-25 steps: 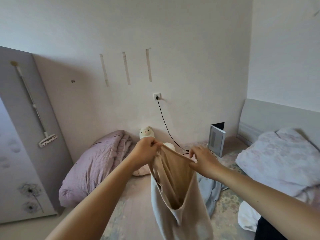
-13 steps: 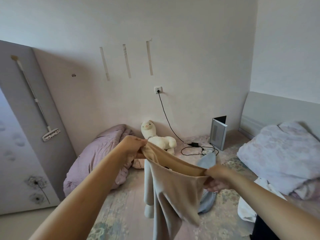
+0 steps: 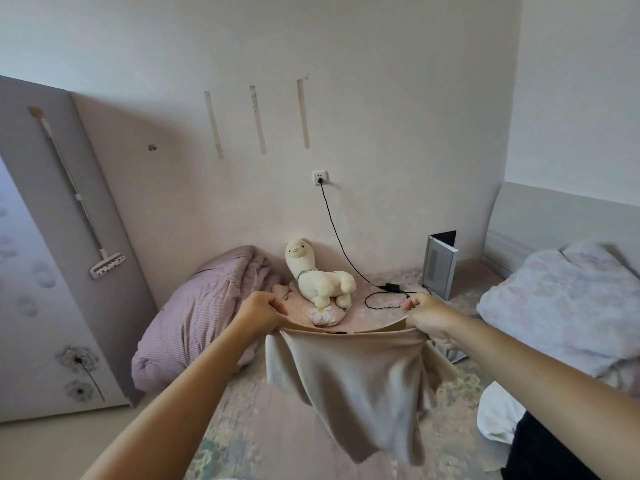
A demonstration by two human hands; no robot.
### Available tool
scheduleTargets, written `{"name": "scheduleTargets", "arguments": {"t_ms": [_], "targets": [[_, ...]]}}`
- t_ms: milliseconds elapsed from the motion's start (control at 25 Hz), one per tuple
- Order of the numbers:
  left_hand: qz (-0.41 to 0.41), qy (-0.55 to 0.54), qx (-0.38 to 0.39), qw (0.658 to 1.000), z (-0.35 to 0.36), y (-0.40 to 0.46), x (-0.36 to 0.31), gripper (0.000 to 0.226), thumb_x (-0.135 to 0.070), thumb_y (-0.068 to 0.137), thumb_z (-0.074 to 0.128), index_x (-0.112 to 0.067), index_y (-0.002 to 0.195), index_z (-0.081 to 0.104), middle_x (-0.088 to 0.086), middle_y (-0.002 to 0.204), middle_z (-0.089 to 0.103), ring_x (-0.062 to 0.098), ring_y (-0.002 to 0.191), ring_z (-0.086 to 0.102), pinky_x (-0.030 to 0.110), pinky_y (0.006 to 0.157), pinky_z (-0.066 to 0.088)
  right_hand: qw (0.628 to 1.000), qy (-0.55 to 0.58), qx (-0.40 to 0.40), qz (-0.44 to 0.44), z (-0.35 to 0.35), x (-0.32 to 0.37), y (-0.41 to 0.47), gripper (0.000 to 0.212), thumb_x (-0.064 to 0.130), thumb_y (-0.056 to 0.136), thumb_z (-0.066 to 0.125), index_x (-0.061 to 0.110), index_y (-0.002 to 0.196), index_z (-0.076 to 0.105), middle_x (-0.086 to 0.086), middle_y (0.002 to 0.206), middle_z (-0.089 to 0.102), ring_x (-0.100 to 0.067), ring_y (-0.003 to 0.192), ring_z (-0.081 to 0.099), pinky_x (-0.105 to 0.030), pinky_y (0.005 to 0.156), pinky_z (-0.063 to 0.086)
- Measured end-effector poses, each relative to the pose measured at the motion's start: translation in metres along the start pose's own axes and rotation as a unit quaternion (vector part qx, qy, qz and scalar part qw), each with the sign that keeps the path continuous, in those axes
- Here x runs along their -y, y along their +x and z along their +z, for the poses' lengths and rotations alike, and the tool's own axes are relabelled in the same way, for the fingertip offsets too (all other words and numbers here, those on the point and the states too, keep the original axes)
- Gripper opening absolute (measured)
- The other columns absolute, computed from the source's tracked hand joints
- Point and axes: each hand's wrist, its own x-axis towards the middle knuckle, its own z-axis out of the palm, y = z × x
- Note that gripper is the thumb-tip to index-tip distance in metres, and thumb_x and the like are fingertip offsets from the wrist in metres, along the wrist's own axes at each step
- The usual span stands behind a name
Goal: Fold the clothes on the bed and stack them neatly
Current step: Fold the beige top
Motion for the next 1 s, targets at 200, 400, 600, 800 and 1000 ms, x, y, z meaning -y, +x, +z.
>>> {"name": "scheduleTargets", "arguments": {"t_ms": [200,400,600,800,1000], "targets": [[-0.018,-0.084,0.010,0.996,-0.021,0.001,0.002,0.013,0.017,0.085,0.067,0.008,0.095,0.066,0.022,0.083,0.068,0.016,0.061,0.067,0.021,0.060,0.058,0.993,-0.118,0.025,-0.002,-0.027,0.010,-0.004,0.020,-0.010,0.090,0.055,0.007,0.080,0.060,-0.008,0.068,0.051,-0.017,0.055,0.045,-0.021,0.043,0.039],[0.216,0.171,-0.183,0.944,-0.027,-0.012,0.000,0.010,-0.008,0.091,0.070,-0.011,0.099,0.076,0.006,0.088,0.073,0.023,0.084,0.063,0.035,0.075,0.043,0.967,-0.244,-0.031,-0.071,-0.036,0.025,-0.009,0.032,0.000,0.100,0.054,0.003,0.069,0.052,-0.011,0.061,0.050,-0.020,0.043,0.046,-0.027,0.044,0.040],[0.292,0.209,-0.036,0.933,-0.035,-0.019,-0.005,0.025,-0.009,0.080,0.083,0.001,0.100,0.071,0.008,0.091,0.067,0.029,0.089,0.060,0.042,0.085,0.044,0.984,0.153,0.078,-0.040,-0.028,0.034,-0.017,0.012,-0.009,0.102,0.046,-0.009,0.107,0.056,-0.018,0.095,0.056,-0.020,0.067,0.065,-0.027,0.076,0.061],[0.252,0.187,-0.140,0.939,-0.036,-0.024,-0.008,0.013,0.002,0.086,0.075,0.004,0.075,0.068,0.011,0.073,0.062,0.033,0.079,0.059,0.044,0.072,0.041,0.978,-0.094,0.072,-0.169,-0.040,0.033,-0.024,0.036,-0.005,0.084,0.077,-0.001,0.115,0.059,-0.009,0.092,0.058,-0.019,0.085,0.055,-0.029,0.076,0.044],[0.168,0.107,-0.153,0.968,-0.038,-0.028,-0.028,0.022,-0.024,0.099,0.064,-0.017,0.078,0.063,0.009,0.081,0.066,0.028,0.080,0.057,0.040,0.071,0.037,0.953,-0.151,-0.061,-0.257,-0.038,0.032,-0.012,0.009,0.011,0.099,0.064,0.005,0.092,0.064,-0.010,0.077,0.057,-0.024,0.076,0.050,-0.035,0.067,0.033]]}}
